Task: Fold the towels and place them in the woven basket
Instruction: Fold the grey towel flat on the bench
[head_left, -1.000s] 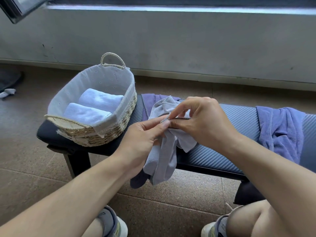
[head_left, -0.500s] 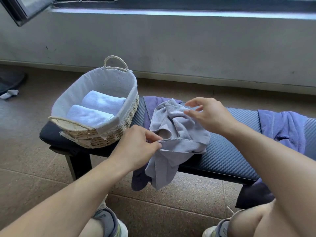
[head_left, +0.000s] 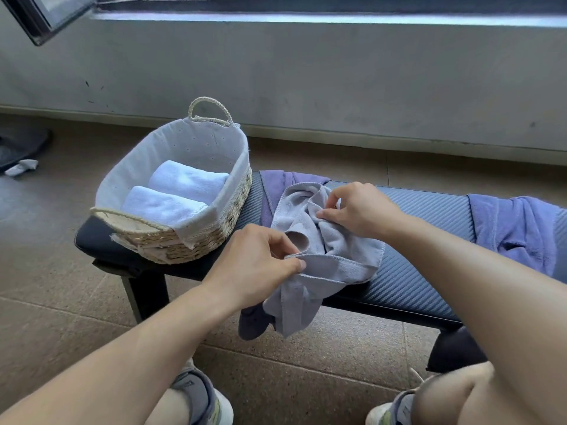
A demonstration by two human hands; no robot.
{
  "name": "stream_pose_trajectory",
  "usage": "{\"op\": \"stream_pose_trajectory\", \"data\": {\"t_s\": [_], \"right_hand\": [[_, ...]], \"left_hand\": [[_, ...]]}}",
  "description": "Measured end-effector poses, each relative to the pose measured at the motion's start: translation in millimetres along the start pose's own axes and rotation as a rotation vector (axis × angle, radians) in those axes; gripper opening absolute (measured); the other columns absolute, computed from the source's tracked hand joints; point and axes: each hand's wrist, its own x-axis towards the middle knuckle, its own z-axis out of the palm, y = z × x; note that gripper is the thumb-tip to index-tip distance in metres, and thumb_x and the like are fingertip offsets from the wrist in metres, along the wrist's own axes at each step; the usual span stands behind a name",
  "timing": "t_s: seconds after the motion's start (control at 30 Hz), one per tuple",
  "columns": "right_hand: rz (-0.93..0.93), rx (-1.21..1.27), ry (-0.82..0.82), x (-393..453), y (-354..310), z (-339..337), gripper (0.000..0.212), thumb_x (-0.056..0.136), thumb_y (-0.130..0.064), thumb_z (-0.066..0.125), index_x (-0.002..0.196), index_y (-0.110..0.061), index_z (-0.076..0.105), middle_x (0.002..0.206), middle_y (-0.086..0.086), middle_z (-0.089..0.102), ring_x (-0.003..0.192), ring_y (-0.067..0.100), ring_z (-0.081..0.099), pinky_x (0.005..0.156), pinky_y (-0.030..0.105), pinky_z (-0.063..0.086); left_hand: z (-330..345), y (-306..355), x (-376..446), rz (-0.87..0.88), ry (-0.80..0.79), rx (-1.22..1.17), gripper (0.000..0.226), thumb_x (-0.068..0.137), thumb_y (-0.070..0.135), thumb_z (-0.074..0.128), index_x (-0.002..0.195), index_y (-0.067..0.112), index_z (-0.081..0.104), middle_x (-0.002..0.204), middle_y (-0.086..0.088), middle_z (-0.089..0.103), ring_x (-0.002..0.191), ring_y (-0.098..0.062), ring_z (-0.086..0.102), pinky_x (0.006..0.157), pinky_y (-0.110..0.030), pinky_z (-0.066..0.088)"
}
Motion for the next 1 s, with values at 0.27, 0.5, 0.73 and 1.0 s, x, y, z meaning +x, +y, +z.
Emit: {"op": "stream_pose_trajectory", "data": {"t_s": [0.27,0.5,0.73,1.0], "right_hand": [[-0.027,-0.016,-0.019,-10.8,2.5,-4.8,0.036,0.086,-0.071,0.056,0.095,-0.037,0.060,0.083,-0.014,0.063,0.082,0.013,0.059,0.072,0.035,0.045],[-0.015,-0.083,0.121,-20.4,-8.7,-7.8,0.014,0.084,-0.043,0.067,0.083,-0.030,0.062,0.089,-0.011,0.064,0.092,0.019,0.060,0.070,0.031,0.041],[0.078,0.034,0.395,-28.0,22.5,-49.6,0.011,0.079,-0.020,0.061,0.076,-0.018,0.050,0.072,-0.006,0.057,0.076,0.027,0.054,0.064,0.033,0.041],[0.143,-0.035,0.225,-45.4,77.2,-71.4,0.029,0.084,-0.004,0.045,0.075,-0.028,0.060,0.088,-0.006,0.059,0.091,0.024,0.056,0.072,0.032,0.039]], "left_hand": [[1.2,4.1,-0.4,0.046,0.053,-0.059,0.010,0.076,0.022,0.076,0.069,0.023,0.070,0.057,0.013,0.062,0.054,-0.002,0.053,0.061,-0.022,0.043],[2.1,5.6,-2.2,0.081,0.044,-0.083,0.011,0.076,0.017,0.075,0.069,0.023,0.069,0.058,0.012,0.063,0.053,-0.004,0.053,0.059,-0.023,0.043],[-15.9,5.4,2.9,0.080,0.210,-0.107,0.009,0.076,0.012,0.072,0.070,0.018,0.070,0.062,-0.004,0.068,0.055,-0.008,0.053,0.057,-0.027,0.045],[-45.8,-20.1,17.2,-0.090,0.380,-0.081,0.009,0.077,0.014,0.075,0.069,0.017,0.071,0.061,-0.004,0.063,0.057,-0.016,0.051,0.060,-0.027,0.040]]}}
